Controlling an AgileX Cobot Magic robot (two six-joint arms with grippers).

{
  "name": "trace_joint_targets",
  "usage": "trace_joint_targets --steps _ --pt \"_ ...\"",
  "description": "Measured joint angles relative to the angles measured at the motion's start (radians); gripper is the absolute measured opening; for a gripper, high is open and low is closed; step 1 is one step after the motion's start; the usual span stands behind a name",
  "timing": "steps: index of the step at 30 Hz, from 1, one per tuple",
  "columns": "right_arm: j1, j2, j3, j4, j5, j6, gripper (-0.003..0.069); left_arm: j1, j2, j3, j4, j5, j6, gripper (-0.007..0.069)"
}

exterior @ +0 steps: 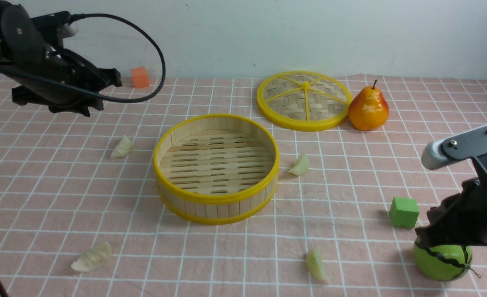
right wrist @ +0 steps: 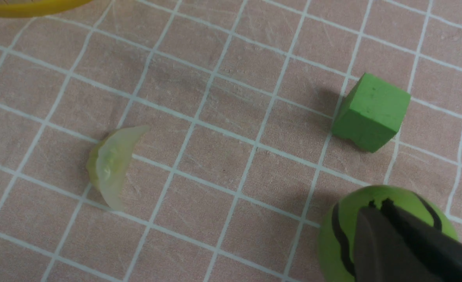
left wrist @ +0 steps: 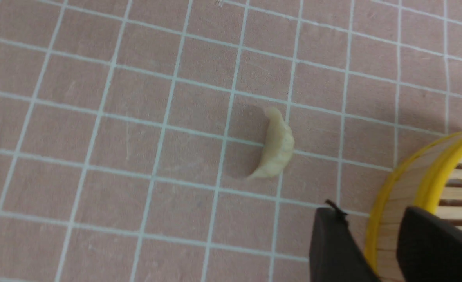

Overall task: Put the dumplings into the steamer on the table with the pink tablecloth.
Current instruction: 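Reach for and grasp a dumpling on the table with the left gripper, then place the dumpling into the bamboo steamer basket with the left gripper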

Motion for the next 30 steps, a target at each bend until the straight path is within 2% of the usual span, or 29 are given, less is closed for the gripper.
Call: trace_joint_targets --steps 1,3,7,8,11,14,16,18,24,28,30 --pt "0.0 0.0 -0.001 0.0 -0.001 -0.001 0.0007 0.0 0.051 -0.034 -0.001 0.009 0.034 0.0343" --pt "0.0 0.0 -0.001 0.001 -0.005 -0.002 0.001 0.0 0.133 -0.086 -0.009 0.027 0.107 0.0417" --pt "0.0 0.0 -0.001 0.004 -0.017 -0.002 0.0013 0.0 0.244 -0.136 -0.012 0.022 0.205 0.0459" --pt "0.0 0.0 -0.001 0.004 -0.026 -0.002 0.0014 0.0 0.297 -0.153 -0.008 0.001 0.248 0.0456" --pt "0.0 0.0 -0.001 0.004 -0.03 -0.002 0.0015 0.0 0.349 -0.166 0.003 -0.04 0.274 0.0435" --pt "0.0 0.0 -0.001 0.004 -0.032 -0.002 0.0019 0.0 0.399 -0.173 0.012 -0.117 0.279 0.0367" --pt "0.0 0.0 -0.001 0.004 -0.034 -0.002 0.0022 0.0 0.408 -0.175 0.014 -0.148 0.27 0.0252" --pt "0.0 0.0 -0.001 0.004 -0.035 -0.002 0.0022 -0.001 0.408 -0.178 0.015 -0.152 0.264 0.018" --pt "0.0 0.0 -0.001 0.027 -0.044 -0.002 0.0031 -0.026 0.36 -0.18 0.0 -0.069 0.246 0.0176" --pt "0.0 0.0 -0.001 0.046 -0.052 -0.002 0.0035 -0.097 0.248 -0.203 -0.064 0.019 0.256 0.0176" --pt "0.0 0.0 -0.001 0.049 -0.054 -0.002 0.004 -0.177 0.178 -0.216 -0.115 0.051 0.273 0.0176"
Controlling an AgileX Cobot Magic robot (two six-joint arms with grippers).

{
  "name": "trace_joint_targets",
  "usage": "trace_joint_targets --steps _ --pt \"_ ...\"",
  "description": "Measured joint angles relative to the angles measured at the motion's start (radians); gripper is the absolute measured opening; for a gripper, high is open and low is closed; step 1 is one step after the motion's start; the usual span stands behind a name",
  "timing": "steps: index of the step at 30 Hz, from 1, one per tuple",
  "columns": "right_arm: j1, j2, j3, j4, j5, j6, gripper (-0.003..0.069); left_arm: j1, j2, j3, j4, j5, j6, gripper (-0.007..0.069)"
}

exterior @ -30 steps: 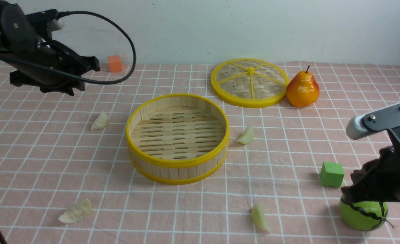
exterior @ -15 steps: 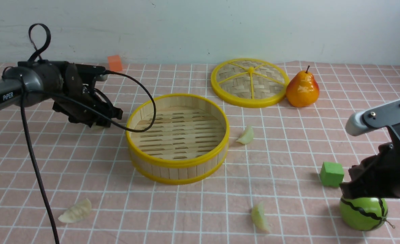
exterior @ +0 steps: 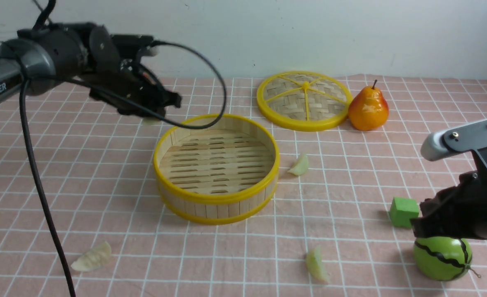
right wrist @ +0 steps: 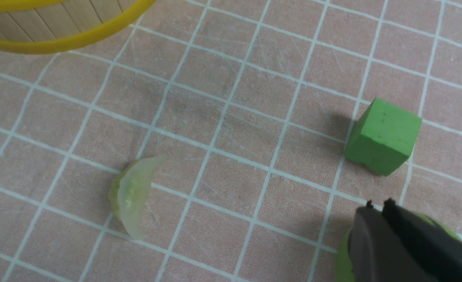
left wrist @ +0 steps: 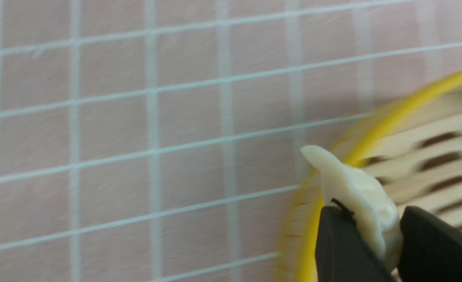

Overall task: Put the dumplings into the steamer on the table with the pink tablecloth.
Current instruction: 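Place the dumpling into the bamboo steamer basket with the left gripper, then reach for and grasp a dumpling on the table with the left gripper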

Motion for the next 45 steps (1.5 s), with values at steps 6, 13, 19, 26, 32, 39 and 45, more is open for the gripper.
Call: trace_joint_targets --steps 6,13,19,26,32,39,45 --pt "0.0 0.0 0.0 0.013 -0.004 0.0 0.0042 -0.095 0.061 -0.003 -0.023 0.001 -0.013 0.0176" --pt "0.0 0.0 0.0 0.078 -0.014 0.0 0.005 -0.092 0.155 0.0 0.01 0.008 -0.049 0.0335" --pt "0.0 0.0 0.0 0.089 -0.015 0.0 0.005 -0.092 -0.015 -0.054 0.09 0.333 -0.169 0.0498" --pt "0.0 0.0 0.0 0.104 -0.003 0.0 0.0053 -0.092 -0.324 0.254 0.221 0.463 -0.184 0.045" --pt "0.0 0.0 0.0 0.141 0.013 0.0 0.0059 -0.092 -0.369 0.674 0.292 0.136 -0.104 0.0422" --pt "0.0 0.0 0.0 0.16 0.033 0.0 0.0065 -0.092 -0.3 0.797 0.403 0.01 -0.12 0.0419" --pt "0.0 0.0 0.0 0.16 0.034 0.0 0.0064 -0.089 -0.256 0.795 0.518 -0.03 -0.262 0.0295"
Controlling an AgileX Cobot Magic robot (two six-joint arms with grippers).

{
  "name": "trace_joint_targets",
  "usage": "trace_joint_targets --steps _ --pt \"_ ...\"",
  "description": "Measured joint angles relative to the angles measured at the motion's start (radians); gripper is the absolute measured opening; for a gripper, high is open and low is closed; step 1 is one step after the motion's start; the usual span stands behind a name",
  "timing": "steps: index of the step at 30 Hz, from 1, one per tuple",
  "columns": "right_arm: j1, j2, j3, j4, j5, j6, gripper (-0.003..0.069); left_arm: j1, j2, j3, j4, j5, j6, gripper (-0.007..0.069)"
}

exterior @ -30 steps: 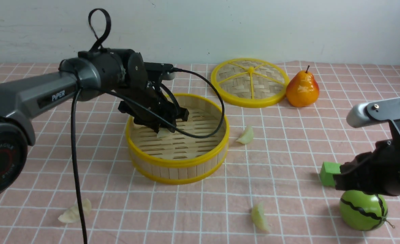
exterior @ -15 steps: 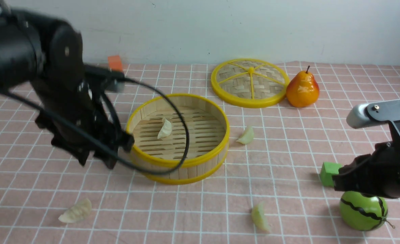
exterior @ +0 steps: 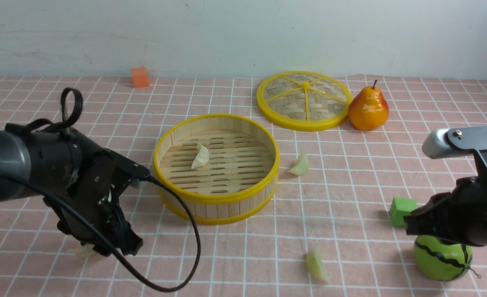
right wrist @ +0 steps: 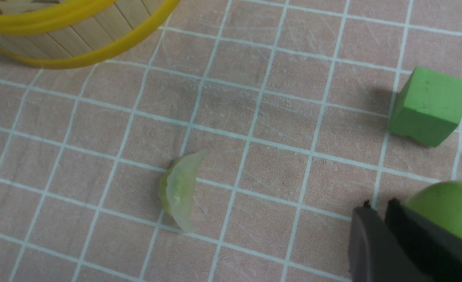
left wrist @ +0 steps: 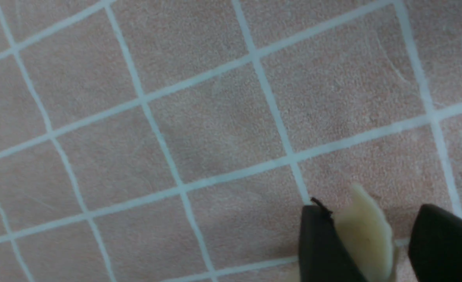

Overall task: Put the dumplings into the steamer on the table with the pink tablecloth.
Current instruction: 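Reach for and grasp a dumpling on the table with the left gripper, then place the dumpling into the bamboo steamer basket with the left gripper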

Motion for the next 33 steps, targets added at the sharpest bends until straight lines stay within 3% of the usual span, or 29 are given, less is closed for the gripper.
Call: trace_joint_targets --steps 2,4,10,13,19,30,33 --pt "0.0 0.0 0.0 0.001 0.0 0.0 0.0064 -0.001 0.01 0.001 0.005 0.002 -0.048 0.0191" --pt "0.0 0.0 0.0 0.001 0.0 0.0 0.0064 -0.003 0.011 0.001 0.017 0.002 -0.086 0.0148" --pt "0.0 0.0 0.0 0.001 0.0 0.0 0.0067 -0.012 -0.004 -0.074 0.022 0.125 -0.164 0.0153" --pt "0.0 0.0 0.0 0.001 -0.003 0.0 0.0071 -0.055 -0.055 -0.201 -0.057 0.194 -0.151 0.0153" --pt "0.0 0.0 0.0 0.004 -0.02 0.0 0.0076 -0.141 -0.025 -0.485 -0.268 0.135 -0.073 0.0153" --pt "0.0 0.0 0.0 0.007 -0.011 -0.005 0.0085 -0.152 0.256 -0.585 -0.263 0.075 -0.063 0.0153" --pt "0.0 0.005 -0.022 0.01 0.086 -0.078 0.0085 -0.152 0.271 -0.591 -0.261 0.061 -0.063 0.0193"
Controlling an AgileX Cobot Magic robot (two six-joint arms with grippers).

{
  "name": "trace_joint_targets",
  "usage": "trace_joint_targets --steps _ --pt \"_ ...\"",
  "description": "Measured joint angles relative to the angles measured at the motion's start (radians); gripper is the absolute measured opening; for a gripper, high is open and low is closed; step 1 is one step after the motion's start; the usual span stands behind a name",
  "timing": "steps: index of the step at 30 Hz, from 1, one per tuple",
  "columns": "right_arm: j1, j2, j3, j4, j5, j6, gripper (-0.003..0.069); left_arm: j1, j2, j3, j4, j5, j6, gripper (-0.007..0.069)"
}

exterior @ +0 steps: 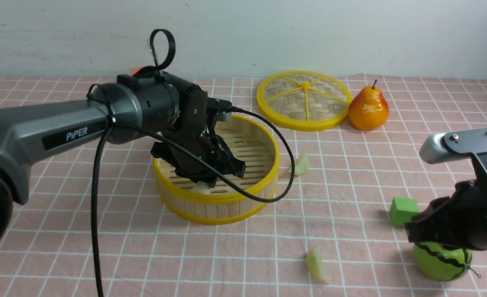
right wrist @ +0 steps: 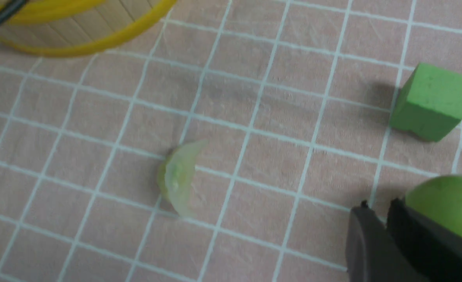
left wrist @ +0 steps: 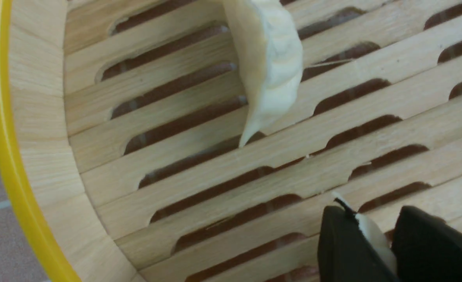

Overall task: Put the dumplings into the steamer on the table with the pink tablecloth.
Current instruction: 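Place the dumpling into the bamboo steamer basket with the left gripper, then reach for and grasp a dumpling lying on the table beside the steamer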

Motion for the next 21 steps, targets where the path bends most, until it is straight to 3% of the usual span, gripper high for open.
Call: trace_joint_targets --steps 5,8,11,14,15,16,19,21 --pt "0.0 0.079 -0.127 0.042 0.137 -0.043 0.0105 0.0 -0.023 -0.039 0.002 0.027 -0.021 0.0414" --pt "0.0 0.141 -0.192 0.06 0.146 -0.045 0.0135 -0.004 -0.082 -0.048 0.004 0.076 -0.036 0.0442" --pt "0.0 0.244 -0.281 0.08 0.146 -0.045 0.0211 -0.018 -0.225 -0.051 0.007 0.145 -0.039 0.0392" --pt "0.0 0.415 -0.419 0.097 0.145 -0.045 0.033 -0.049 -0.469 -0.004 0.006 0.181 -0.039 0.0231" --pt "0.0 0.415 -0.419 0.098 0.145 -0.045 0.0337 -0.049 -0.483 -0.004 0.006 0.181 -0.039 0.0221" --pt "0.0 0.498 -0.493 0.117 0.141 -0.045 0.0382 -0.058 -0.612 0.068 -0.001 0.177 -0.039 0.0127" --pt "0.0 0.619 -0.601 0.136 0.124 -0.045 0.0425 -0.059 -0.788 0.232 -0.009 0.175 -0.039 0.0005" --pt "0.0 0.664 -0.657 0.138 0.112 -0.039 0.0431 -0.059 -0.875 0.316 -0.01 0.178 -0.039 -0.0014"
